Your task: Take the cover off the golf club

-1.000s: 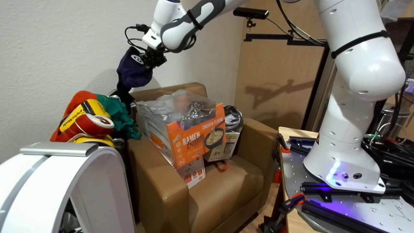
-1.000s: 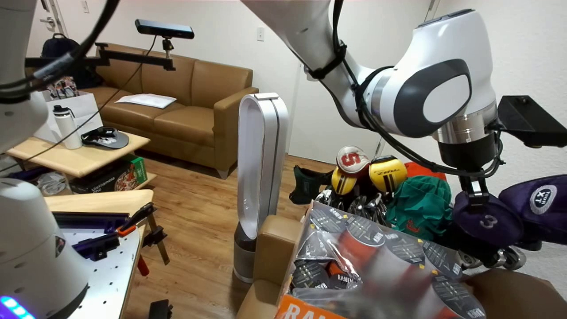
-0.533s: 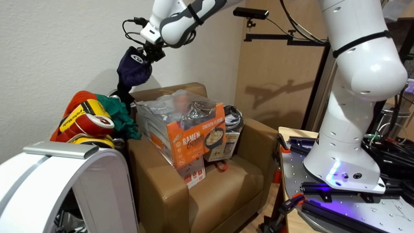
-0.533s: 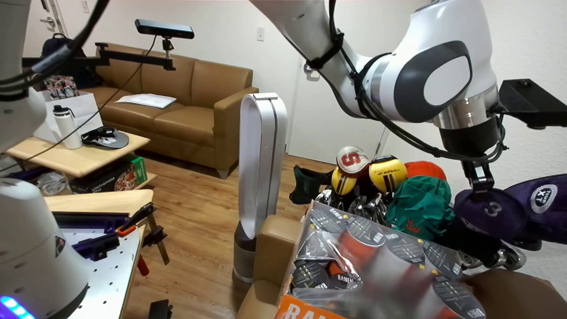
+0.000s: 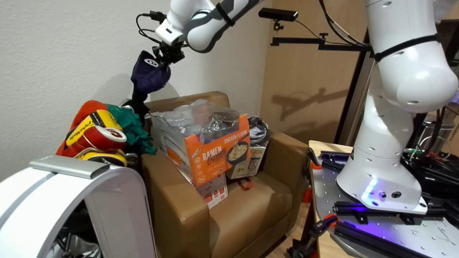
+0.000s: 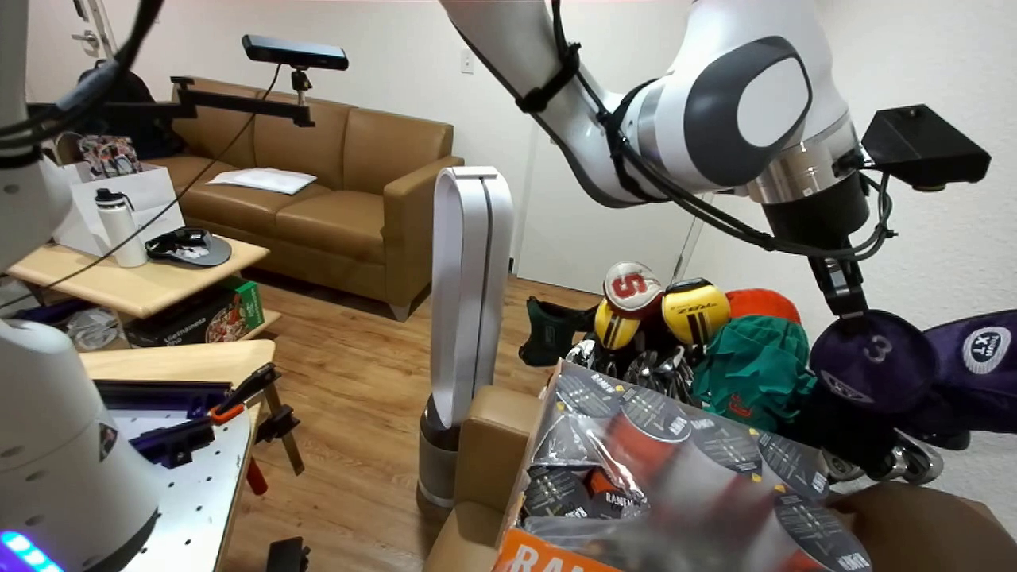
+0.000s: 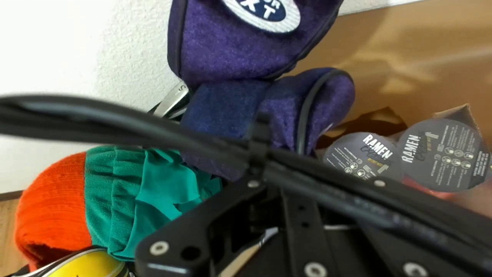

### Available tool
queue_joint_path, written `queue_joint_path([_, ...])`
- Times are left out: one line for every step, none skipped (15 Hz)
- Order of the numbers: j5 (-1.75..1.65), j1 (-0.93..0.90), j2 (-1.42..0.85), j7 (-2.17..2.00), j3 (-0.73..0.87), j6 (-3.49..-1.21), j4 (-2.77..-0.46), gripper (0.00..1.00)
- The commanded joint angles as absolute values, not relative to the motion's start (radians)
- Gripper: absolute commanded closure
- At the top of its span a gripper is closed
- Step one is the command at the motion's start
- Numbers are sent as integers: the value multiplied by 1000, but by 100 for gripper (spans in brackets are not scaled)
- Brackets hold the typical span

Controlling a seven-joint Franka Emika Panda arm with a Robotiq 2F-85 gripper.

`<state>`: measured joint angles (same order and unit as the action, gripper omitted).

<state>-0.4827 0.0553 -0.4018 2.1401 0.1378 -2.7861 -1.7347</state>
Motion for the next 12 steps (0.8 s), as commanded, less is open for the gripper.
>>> queue_joint_path([-636, -36, -293, 1922, 257, -2856, -1862, 94])
queue_joint_path([-681, -62, -281, 1862, 289, -2862, -1876, 94])
queue_joint_path([-730, -89, -264, 1801, 322, -2864, -1891, 94])
queue_joint_path([-774, -111, -253, 1747, 348, -2859, -1900, 94])
queue_joint_path([-820, -132, -240, 1693, 373, -2854, -1908, 94])
queue_joint_path([-866, -152, -226, 1639, 397, -2848, -1913, 94])
queue_joint_path([-908, -169, -212, 1592, 417, -2843, -1918, 94])
queue_joint_path([-948, -183, -198, 1546, 434, -2838, -1923, 94])
queue_joint_path([-971, -192, -181, 1512, 443, -2829, -1931, 94])
queue_joint_path([-984, -199, -164, 1486, 447, -2812, -1941, 94])
queue_joint_path([-950, -199, -140, 1503, 435, -2782, -1965, 94])
queue_joint_path([-948, -87, -114, 1502, 305, -2746, -1980, 94])
